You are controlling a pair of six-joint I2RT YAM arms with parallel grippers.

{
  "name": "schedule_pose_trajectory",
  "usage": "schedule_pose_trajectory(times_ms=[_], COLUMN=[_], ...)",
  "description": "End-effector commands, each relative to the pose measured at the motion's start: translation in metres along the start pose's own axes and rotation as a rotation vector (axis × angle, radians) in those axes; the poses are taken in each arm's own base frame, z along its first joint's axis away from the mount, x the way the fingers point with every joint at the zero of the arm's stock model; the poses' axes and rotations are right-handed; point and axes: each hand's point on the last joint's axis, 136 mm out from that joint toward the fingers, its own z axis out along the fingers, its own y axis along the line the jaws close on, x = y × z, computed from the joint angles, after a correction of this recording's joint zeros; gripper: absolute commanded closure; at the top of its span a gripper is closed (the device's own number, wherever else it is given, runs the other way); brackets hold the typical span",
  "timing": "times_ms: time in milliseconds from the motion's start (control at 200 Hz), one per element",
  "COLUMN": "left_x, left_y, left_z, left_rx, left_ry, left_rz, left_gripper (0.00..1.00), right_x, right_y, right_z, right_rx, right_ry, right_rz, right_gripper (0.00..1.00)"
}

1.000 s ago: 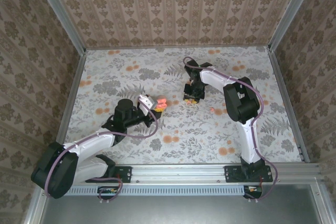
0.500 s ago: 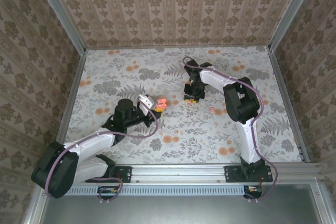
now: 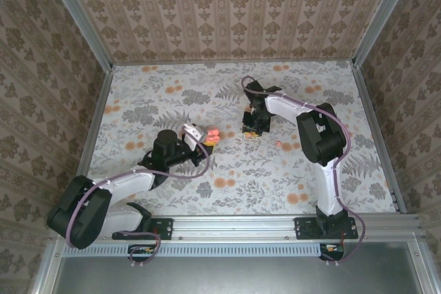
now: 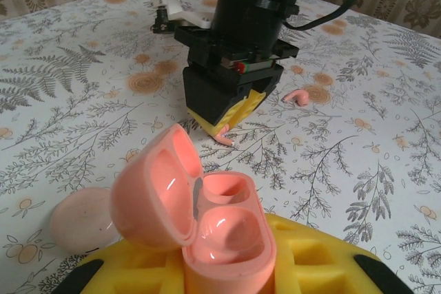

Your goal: Insert the wireless bluetooth earbuds into the charging case

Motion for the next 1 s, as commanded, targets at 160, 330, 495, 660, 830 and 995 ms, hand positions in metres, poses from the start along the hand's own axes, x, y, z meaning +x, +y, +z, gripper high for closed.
schedule_pose_trajectory(times_ms=[160, 330, 495, 660, 830, 995], left_x=[0.003, 0.008, 0.004, 0.003, -0.007, -0.017], left_y=[0.006, 0.009, 0.004, -0.008, -0.010, -0.013], left_z=[0.004, 0.014, 0.023, 0.042, 0.050, 0.053], left_rx=[-0.013, 0.001, 0.060, 0.134, 0.161, 0.182], left_ry=[-0.080, -0.103, -0.189, -0.174, -0.192, -0.212], left_rz=[-0.044, -0.074, -0.083, -0.045, -0.025, -0.013], left_gripper=[0.84, 0.84, 0.84, 0.85, 0.85, 0.85], right_x=[-0.004, -0.002, 0.001, 0.004, 0.009, 0.021], right_y=[0.011, 0.015, 0.022, 0.025, 0.029, 0.041], right_z=[-0.031, -0.045, -0.061, -0.080, -0.105, -0.134], right_rx=[-0.094, -0.168, -0.268, -0.348, -0.431, -0.489], right_ry=[-0.145, -0.225, -0.313, -0.409, -0.511, -0.614], right_rz=[0.023, 0.022, 0.012, 0.007, -0.021, -0.134], right_gripper=[0.77, 0.77, 0.76, 0.76, 0.77, 0.79])
